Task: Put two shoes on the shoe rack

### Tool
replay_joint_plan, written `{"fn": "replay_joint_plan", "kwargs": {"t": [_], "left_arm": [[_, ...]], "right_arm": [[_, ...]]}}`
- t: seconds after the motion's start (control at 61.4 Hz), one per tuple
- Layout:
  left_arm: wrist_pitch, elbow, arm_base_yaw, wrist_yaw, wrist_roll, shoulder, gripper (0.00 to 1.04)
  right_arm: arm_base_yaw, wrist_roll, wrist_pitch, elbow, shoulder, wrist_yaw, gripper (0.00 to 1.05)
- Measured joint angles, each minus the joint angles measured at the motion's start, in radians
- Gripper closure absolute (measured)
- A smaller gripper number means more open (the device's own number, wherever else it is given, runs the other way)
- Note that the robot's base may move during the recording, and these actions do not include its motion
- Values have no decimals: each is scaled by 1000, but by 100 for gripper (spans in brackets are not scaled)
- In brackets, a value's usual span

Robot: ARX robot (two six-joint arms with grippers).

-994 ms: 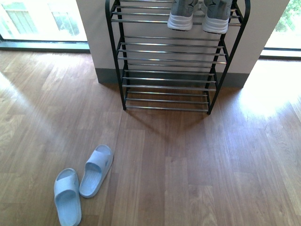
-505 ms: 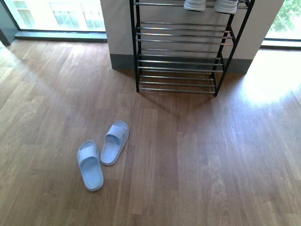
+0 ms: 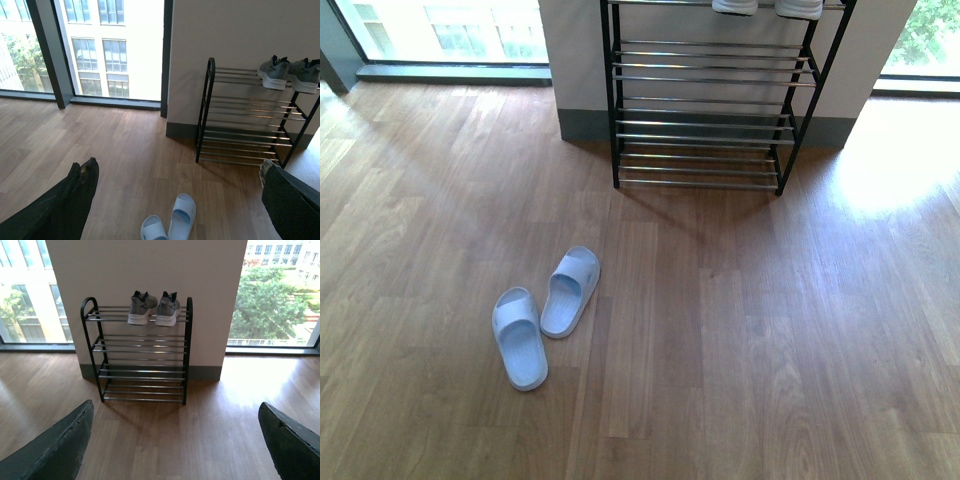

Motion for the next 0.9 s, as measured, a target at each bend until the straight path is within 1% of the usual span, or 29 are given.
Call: {"fn": "replay_joint_plan", "kwargs": {"t": [0.896], "left_arm": [[0, 0, 0, 2, 0, 0, 9]], "right_arm": [[0, 0, 0, 0, 0, 3, 9]]}}
